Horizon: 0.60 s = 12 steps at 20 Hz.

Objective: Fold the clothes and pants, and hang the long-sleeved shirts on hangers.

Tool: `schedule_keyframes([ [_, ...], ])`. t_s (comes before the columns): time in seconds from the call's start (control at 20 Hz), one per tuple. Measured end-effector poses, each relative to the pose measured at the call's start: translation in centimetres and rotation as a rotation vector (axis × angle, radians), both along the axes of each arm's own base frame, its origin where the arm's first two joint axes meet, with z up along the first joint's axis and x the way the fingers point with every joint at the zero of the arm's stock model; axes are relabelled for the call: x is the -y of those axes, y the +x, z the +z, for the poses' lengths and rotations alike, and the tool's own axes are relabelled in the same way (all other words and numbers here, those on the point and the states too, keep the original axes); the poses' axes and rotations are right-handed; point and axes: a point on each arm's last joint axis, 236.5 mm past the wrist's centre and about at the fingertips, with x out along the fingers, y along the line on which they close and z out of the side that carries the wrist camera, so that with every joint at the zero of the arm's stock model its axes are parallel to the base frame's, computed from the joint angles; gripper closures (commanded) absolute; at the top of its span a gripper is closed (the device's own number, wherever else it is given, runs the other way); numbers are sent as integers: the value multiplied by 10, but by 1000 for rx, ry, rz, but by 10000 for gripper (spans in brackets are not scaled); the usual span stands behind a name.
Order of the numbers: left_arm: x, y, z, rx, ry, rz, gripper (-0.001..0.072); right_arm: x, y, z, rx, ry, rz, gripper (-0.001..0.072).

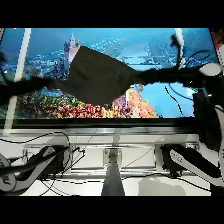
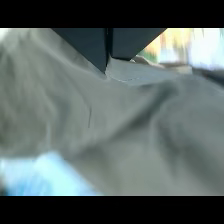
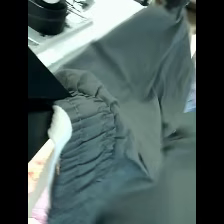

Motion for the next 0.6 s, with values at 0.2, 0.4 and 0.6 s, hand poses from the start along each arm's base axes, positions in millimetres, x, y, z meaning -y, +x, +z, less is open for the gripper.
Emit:
schedule_keyframes([
  [0.2,-4,11,168,490,51,129,697,-3,-2,103,242,38,6,688],
  [0.4,-15,-34,295,888,163,369,696,-12,-50,199,441,139,48,688],
  [0.6,-23,-97,362,1121,275,585,697,-19,-117,257,552,240,113,688],
])
